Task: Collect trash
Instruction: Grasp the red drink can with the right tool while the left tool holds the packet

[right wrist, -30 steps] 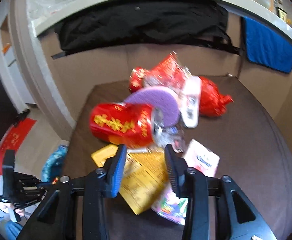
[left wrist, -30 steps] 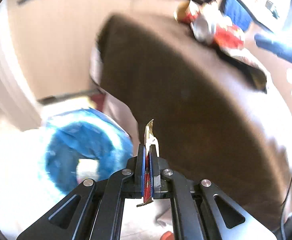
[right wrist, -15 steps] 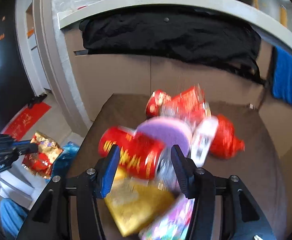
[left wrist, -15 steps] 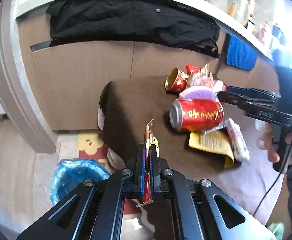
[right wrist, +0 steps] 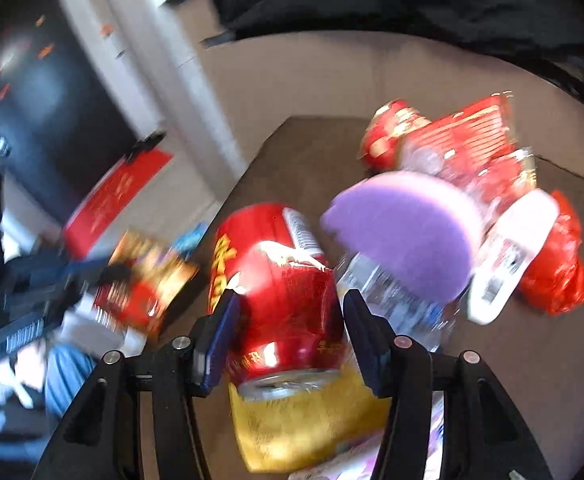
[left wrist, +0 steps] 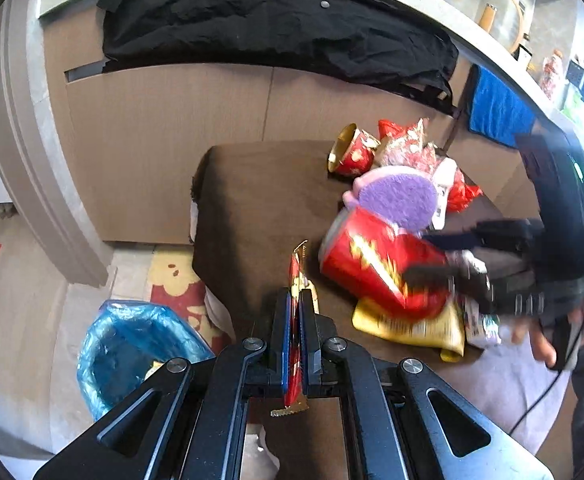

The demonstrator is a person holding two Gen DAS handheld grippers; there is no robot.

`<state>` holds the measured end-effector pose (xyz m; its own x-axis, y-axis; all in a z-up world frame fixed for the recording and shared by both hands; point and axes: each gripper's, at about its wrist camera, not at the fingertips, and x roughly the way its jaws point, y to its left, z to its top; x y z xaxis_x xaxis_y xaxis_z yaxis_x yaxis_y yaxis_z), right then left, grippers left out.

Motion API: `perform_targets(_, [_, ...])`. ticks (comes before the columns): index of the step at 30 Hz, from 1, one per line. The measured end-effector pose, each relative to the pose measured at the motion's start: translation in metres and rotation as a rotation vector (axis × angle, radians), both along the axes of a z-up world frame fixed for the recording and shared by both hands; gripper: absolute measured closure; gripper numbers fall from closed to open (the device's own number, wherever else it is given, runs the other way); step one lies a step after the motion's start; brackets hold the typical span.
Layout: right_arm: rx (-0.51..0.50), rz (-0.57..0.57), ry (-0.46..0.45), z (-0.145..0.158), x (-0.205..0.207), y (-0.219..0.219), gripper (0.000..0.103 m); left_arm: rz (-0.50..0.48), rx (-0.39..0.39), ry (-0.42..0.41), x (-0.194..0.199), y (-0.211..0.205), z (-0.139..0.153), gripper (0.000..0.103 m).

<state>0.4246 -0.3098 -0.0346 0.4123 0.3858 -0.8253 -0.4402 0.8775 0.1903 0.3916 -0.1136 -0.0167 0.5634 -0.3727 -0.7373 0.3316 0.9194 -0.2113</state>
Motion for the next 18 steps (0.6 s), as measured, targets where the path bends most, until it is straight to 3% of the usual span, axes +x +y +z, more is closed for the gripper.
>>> perform_targets(3, [-0.069,0.056,-0.031,-0.002,-0.008,0.016,0.046,0.038,-0.007,-0.005,0.005,0.006,0.001,0.100])
perform_targets(6, [-0.079,0.087,-0.018,-0.007,-0.004,0.034,0.045,0.064,-0.016,0.005,0.009,0.015,0.000,0.100])
perform_targets(9, [-0.087,0.125,-0.001,-0.013,0.000,0.047,0.037,0.077,-0.014,0.008,0.012,0.022,-0.003,0.100])
perform_targets(15, [-0.085,0.139,0.013,-0.028,0.002,0.063,0.044,0.085,-0.036,0.011,0.015,0.033,-0.009,0.100])
perform_targets(18, [-0.087,0.072,-0.034,-0.026,0.001,0.064,0.044,0.105,-0.036,0.010,0.012,0.044,-0.011,0.100])
